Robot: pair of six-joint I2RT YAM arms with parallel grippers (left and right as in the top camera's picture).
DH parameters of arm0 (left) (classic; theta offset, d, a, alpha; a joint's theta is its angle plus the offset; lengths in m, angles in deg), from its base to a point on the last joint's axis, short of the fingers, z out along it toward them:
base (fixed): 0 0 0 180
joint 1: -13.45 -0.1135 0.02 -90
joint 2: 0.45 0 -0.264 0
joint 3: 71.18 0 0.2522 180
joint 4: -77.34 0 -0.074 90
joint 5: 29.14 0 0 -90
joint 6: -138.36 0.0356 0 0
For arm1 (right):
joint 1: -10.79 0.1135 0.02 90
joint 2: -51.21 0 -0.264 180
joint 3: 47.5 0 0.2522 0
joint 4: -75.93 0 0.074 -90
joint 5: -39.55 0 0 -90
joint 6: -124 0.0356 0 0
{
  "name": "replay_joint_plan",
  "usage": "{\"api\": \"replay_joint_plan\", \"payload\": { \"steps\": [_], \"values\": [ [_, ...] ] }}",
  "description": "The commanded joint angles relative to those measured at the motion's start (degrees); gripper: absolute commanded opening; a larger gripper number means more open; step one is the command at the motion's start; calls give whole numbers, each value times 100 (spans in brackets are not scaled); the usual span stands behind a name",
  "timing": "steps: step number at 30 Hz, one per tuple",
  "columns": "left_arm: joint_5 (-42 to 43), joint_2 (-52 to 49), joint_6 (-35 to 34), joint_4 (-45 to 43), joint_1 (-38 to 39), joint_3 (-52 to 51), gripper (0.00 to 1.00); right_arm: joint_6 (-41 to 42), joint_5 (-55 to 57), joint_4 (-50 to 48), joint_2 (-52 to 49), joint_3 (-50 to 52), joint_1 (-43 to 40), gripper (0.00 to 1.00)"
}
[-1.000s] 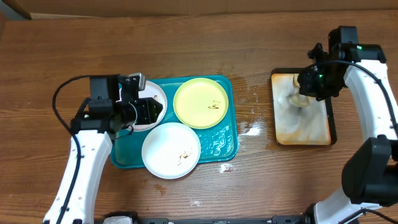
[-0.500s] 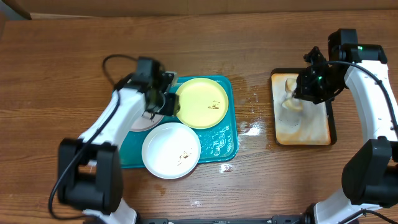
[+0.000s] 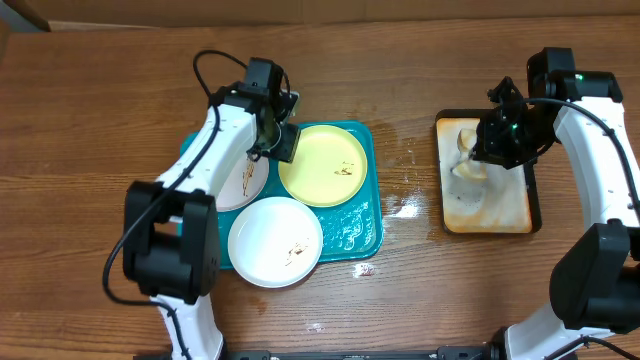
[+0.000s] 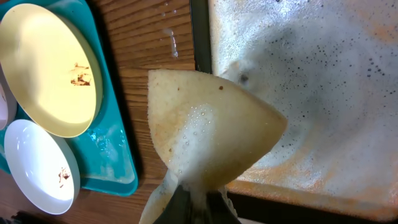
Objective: Clean dirty plates on tray and stack at the side
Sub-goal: 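Lower the left gripper and grip the yellow plate's left rim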
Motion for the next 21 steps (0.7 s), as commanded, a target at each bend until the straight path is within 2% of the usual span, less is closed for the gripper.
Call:
{"api": "replay_joint_plan", "payload": {
  "steps": [1,6,8,9,11,13,17,21],
  "values": [
    [269,-280,-116,52,-4,111,40,-42,-96,-9,225,-94,4,4],
    [398,-459,-409,-2,-7,111,47,-61,-96,66,225,-94,4,4],
    [481,-494,-468,-24,-17,111,45,-129,-101,118,225,-94,4,4],
    [481,-522,-533,-37,-28,111,42,-146,-105,136,225,-94,4,4],
    [544,-531,-640,-66,-50,111,27,-151,-118,144,227,-94,4,4],
    [645,-531,-721,-87,-70,111,4,-219,-168,142,229,-94,4,4],
    [673,-533,-815,-87,-74,111,4,-525,-463,146,229,-94,4,4],
    [673,-531,-1025,-87,-74,111,4,-1137,-1279,146,229,-94,68,4]
  ]
}}
